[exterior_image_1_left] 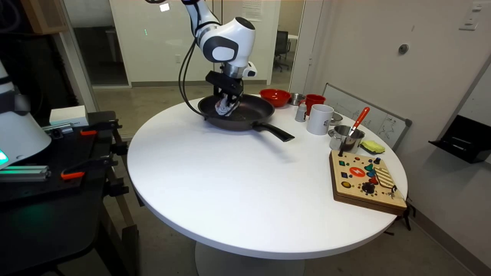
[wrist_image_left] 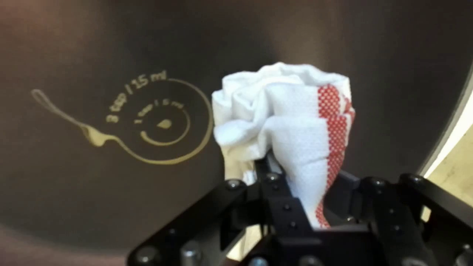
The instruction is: Use the towel to wipe the pan
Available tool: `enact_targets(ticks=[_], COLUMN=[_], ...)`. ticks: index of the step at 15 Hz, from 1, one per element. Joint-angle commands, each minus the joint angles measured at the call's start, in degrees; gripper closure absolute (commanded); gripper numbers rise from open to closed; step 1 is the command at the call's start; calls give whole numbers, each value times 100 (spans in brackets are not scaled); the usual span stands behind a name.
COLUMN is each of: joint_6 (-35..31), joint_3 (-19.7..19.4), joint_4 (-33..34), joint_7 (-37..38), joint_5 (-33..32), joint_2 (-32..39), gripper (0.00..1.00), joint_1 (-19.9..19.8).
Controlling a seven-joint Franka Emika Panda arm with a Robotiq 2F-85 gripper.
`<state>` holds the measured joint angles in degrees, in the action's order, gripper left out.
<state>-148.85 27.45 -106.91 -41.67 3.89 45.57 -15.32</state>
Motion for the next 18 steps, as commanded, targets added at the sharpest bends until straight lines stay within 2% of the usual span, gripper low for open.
enact_targets(ticks=[1,9,18], joint_6=[414,799,1028], joint_3=[-530,-1196,-1829], joint_4=[984,1948,2081], joint_7=[18,201,517], joint_5=[54,-24,-265], joint_2=[473,784,641], gripper=[95,94,94], joint_1=[424,687,741])
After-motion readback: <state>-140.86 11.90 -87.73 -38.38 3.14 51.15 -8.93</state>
